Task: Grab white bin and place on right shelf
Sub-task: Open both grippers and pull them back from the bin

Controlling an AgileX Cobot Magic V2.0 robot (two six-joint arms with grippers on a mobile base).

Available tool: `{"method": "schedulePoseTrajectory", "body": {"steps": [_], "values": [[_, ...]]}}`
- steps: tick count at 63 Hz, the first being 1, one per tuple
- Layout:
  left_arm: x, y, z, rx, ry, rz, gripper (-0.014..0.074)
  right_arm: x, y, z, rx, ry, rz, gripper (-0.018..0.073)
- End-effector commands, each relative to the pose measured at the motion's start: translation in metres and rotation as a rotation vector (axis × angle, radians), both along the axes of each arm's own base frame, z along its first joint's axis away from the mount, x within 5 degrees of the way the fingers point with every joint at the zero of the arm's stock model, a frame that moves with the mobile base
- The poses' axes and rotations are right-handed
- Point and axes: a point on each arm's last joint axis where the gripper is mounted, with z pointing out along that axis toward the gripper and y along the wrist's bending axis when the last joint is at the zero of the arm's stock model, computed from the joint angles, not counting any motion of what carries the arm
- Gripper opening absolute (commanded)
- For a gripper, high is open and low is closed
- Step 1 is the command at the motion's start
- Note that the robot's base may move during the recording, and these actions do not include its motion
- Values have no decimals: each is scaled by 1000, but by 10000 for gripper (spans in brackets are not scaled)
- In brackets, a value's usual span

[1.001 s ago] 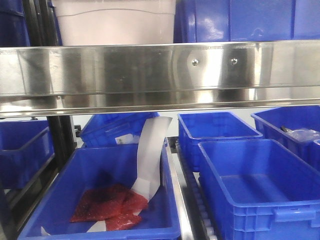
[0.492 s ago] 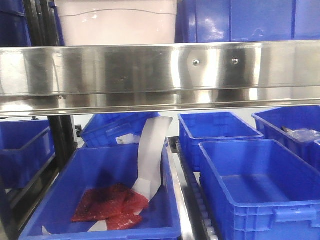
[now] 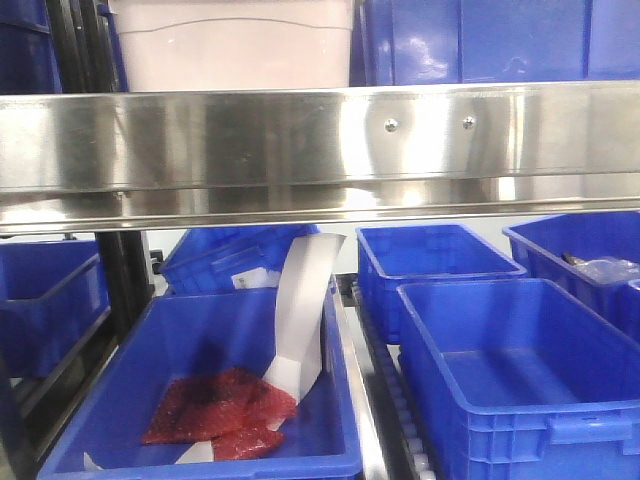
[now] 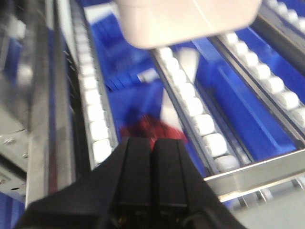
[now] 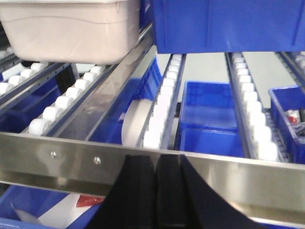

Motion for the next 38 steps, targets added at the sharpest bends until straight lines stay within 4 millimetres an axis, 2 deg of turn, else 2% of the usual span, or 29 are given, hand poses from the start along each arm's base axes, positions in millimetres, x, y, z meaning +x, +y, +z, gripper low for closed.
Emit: {"method": "schedulePoseTrajectory", "body": {"steps": [1,16,28,38], "values": [[-23,2,7,-56,-192,54,-117,-18,-8,8,48,-151,-55,76],[-83,4,-36,-138,-288,98,-118,-55,-13,-12,75,-210,-52,76],[-129,5,-57,-182,-411,110,-118,-76,-17,-6,94,-311,-56,76],[-158,6,-66,-162,-518,104,-117,-80,-19,-2,103,-359,-71,76]]}}
